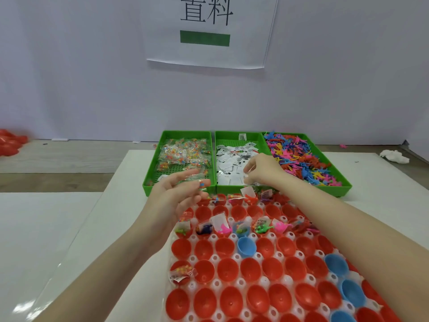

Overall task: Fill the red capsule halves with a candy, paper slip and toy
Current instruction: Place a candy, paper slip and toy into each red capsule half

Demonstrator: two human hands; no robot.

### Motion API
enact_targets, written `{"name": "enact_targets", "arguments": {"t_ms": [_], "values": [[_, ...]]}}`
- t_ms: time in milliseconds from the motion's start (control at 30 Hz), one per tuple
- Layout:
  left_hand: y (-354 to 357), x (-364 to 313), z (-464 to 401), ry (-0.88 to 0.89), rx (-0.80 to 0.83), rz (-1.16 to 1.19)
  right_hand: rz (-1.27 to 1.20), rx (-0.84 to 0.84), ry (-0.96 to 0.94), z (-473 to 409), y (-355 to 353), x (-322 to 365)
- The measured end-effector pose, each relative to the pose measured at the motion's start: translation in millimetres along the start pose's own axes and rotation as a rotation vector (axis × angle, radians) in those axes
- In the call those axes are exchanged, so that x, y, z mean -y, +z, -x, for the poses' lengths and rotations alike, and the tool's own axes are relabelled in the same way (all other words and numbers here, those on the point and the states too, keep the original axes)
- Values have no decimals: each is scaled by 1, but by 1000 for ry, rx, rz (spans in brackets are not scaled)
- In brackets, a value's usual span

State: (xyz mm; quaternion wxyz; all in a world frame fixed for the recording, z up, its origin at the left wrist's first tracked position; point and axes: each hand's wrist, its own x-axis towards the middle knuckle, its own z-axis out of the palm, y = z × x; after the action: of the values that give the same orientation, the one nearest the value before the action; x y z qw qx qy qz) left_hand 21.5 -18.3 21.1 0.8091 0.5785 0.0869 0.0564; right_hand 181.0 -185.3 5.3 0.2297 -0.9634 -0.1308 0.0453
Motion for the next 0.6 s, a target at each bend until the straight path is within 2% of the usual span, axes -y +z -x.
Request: {"name": "enact_targets", "arguments": {"t_ms": [133, 233, 300, 400, 433, 500, 600], "values": [[-2, 1, 4, 5, 3, -45, 6, -43, -2, -4, 2, -2], [-6, 4, 6, 31, -6, -130, 34, -288, -65, 0, -5, -5], [-7, 6, 7, 51, -22, -150, 159, -430, -95, 4, -12, -6], [-6, 6, 10, 62, -44, -131, 205, -466, -113, 14, -24, -4], [-5, 6, 11, 67, -50, -120, 113, -453, -112, 21, -28, -1], [-2, 6, 15, 94, -67, -134, -221, -396, -146, 42, -36, 13], [6, 4, 26, 174, -102, -185, -760, -177, -230, 88, -45, 40]]}}
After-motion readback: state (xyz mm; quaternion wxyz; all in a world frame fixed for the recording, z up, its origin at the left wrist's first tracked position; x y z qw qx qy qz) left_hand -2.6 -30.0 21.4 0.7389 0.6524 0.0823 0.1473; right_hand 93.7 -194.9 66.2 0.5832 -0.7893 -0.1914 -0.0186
